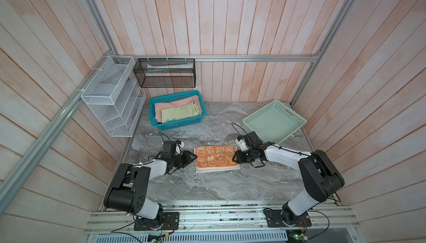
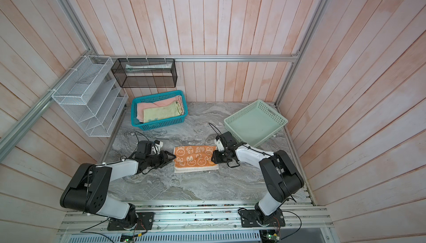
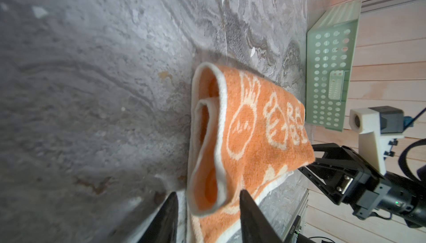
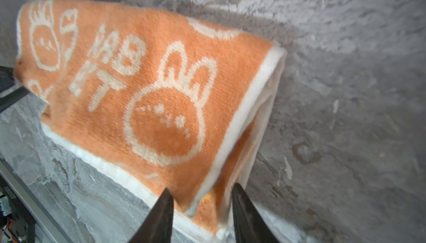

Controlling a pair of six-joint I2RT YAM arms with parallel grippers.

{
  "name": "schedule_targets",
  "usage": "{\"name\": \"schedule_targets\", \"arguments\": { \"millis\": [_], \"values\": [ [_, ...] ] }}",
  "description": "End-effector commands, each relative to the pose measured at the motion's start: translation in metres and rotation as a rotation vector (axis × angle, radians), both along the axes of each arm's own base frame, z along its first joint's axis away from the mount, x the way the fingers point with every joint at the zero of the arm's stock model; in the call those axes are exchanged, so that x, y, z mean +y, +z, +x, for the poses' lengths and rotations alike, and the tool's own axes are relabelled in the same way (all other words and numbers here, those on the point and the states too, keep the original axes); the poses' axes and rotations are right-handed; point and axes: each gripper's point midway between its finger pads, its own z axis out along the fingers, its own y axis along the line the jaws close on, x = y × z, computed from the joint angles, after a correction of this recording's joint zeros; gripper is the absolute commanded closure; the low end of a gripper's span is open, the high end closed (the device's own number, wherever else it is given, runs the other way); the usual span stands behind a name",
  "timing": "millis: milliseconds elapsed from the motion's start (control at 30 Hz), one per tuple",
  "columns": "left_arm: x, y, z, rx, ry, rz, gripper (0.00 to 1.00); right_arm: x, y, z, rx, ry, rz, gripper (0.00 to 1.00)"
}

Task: Fold and stack the towels

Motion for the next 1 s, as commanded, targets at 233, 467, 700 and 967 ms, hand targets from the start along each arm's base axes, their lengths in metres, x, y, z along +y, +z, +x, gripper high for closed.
{"name": "schedule_targets", "arguments": {
  "millis": [233,467,700,967],
  "values": [
    [-0.018,0.01,0.018,-0.037,-0.079,-0.064,0.82,0.01,0.007,0.008,-0.03,0.071,-0.002,0.82],
    [-0.016,0.013,0.016,-0.042,-0.085,-0.048,0.92,-0.021,0.009,0.008,-0.007,-0.016,-0.172,0.59],
    [-0.014,0.012,0.016,-0.034,-0.081,-0.027,0.95,-0.017,0.032,0.007,-0.03,-0.074,-0.089,0.58],
    [-0.013,0.004,0.008,-0.01,-0.092,-0.027,0.98,0.012,0.003,-0.002,0.072,-0.054,0.007,0.59]
  ]
}}
